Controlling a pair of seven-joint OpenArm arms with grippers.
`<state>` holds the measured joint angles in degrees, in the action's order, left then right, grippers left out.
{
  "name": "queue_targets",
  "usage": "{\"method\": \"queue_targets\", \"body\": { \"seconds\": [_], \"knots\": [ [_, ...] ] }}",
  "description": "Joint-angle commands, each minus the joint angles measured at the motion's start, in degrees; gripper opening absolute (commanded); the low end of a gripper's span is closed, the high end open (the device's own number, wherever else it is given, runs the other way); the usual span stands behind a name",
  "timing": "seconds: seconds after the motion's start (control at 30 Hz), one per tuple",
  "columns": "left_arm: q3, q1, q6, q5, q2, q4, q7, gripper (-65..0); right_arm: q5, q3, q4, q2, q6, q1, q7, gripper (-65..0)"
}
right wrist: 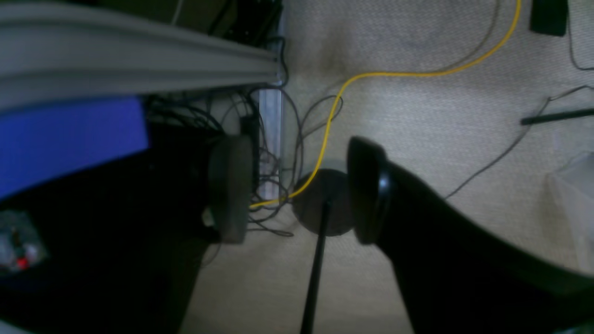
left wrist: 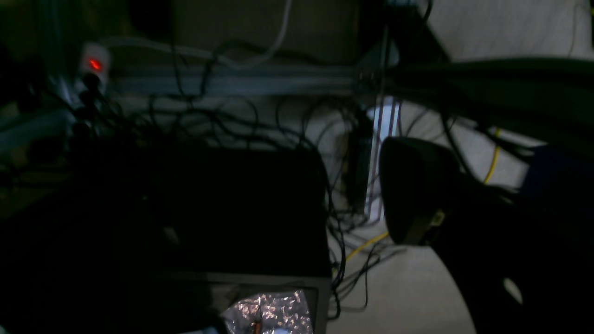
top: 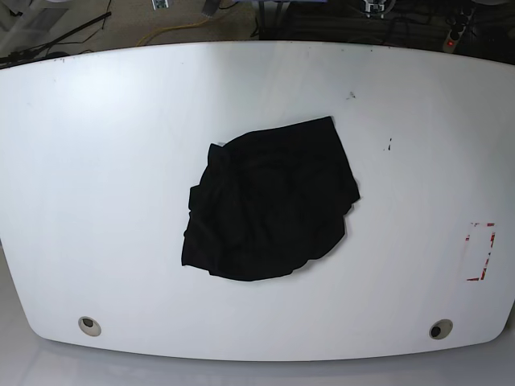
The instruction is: Fold the T-shirt properly
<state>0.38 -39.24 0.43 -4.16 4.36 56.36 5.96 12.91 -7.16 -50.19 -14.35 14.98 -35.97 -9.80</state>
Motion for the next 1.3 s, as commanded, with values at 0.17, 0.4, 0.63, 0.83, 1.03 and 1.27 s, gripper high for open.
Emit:
{"method": "queue_targets", "body": {
  "seconds": [0.17,0.4,0.63,0.83,1.03,1.27],
  "knots": [
    [-0.07,-12.84,0.06,-0.01,-0.1,16.83,0.51,-12.8,-0.38,5.88,-14.82,-0.64,0.53,-11.46,-0.44,-34.4],
    [-3.06,-22.6,0.15,-0.01,-0.27,30.89,0.59,-12.8,0.24,6.67,-26.07,-3.37,0.18,-20.08,-0.44,-34.4],
    [-6.05,-30.87,0.15,-0.1,-0.27,43.82,0.59,-12.8,0.24,11.33,-36.18,-3.01,0.27,-27.64,-0.44,-34.4],
    [-7.9,-35.61,0.15,-0.1,-0.62,53.22,0.59,-12.8,0.24,11.6,-45.5,-3.01,0.18,-32.56,-0.44,-34.4],
    [-10.01,-35.76,0.15,-0.1,-3.61,58.32,0.59,-12.8,1.2,15.82,-52.71,-1.69,0.53,-34.94,-0.44,-34.4],
    [-11.42,-32.54,0.15,-0.1,-3.96,58.76,0.59,-12.8,7.27,18.54,-57.28,-1.96,0.62,-31.68,-0.44,-34.4]
  ]
}}
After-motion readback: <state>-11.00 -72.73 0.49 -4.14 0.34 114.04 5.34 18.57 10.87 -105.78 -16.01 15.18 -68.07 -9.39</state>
